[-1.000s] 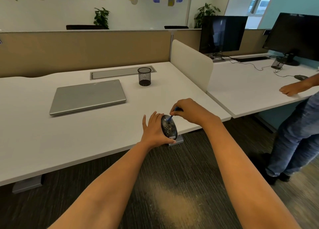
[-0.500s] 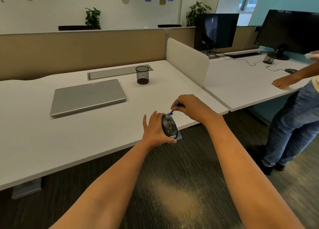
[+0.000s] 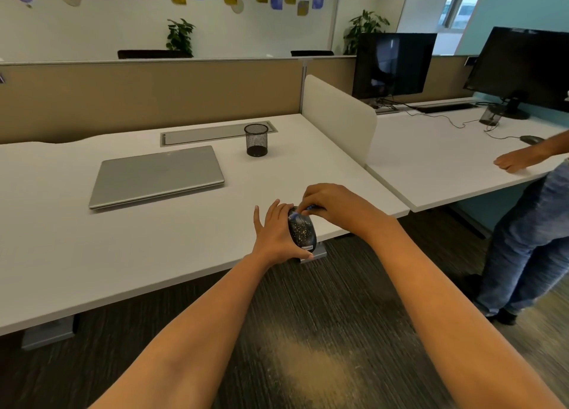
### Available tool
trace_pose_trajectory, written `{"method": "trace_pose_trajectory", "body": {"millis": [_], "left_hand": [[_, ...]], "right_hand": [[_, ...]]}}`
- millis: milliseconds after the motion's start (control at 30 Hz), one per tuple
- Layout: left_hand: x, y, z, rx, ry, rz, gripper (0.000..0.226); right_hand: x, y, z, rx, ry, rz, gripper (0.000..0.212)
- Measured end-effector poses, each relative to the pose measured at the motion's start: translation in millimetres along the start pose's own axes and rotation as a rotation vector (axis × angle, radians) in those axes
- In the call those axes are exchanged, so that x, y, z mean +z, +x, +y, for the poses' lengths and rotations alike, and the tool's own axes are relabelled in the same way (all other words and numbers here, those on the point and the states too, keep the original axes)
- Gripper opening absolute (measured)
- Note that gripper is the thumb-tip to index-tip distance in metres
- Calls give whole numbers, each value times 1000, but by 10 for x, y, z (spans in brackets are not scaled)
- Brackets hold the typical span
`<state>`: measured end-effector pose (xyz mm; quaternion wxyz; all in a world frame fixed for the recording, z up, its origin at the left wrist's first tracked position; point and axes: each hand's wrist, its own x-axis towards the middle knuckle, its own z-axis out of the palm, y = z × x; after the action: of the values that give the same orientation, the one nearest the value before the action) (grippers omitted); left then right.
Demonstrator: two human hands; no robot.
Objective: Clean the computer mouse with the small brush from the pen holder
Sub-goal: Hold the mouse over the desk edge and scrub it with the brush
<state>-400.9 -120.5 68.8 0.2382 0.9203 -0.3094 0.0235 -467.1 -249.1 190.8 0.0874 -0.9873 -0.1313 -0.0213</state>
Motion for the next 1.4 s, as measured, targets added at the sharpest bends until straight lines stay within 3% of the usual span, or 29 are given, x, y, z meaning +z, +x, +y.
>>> {"method": "trace_pose_trajectory", "body": {"millis": [300, 667, 867, 1033, 1300, 1400], "left_hand": [[14, -3, 52, -27, 23, 17, 112], [35, 49, -6, -37, 21, 41, 112], [27, 61, 63, -36, 4, 52, 110], [53, 35, 97, -38, 0, 56, 112], [-19, 51, 81, -49, 8, 62, 111], [-14, 43, 88, -54, 12, 55, 112]], "right_hand": [[253, -121, 77, -153, -152, 49, 35], [82, -174, 164, -174, -21, 7, 26], [72, 11, 280, 147, 373, 314, 21], [185, 218, 130, 468, 449, 469, 23], [271, 191, -34, 545, 371, 473, 29], [236, 207, -56, 547, 369, 548, 30]]}}
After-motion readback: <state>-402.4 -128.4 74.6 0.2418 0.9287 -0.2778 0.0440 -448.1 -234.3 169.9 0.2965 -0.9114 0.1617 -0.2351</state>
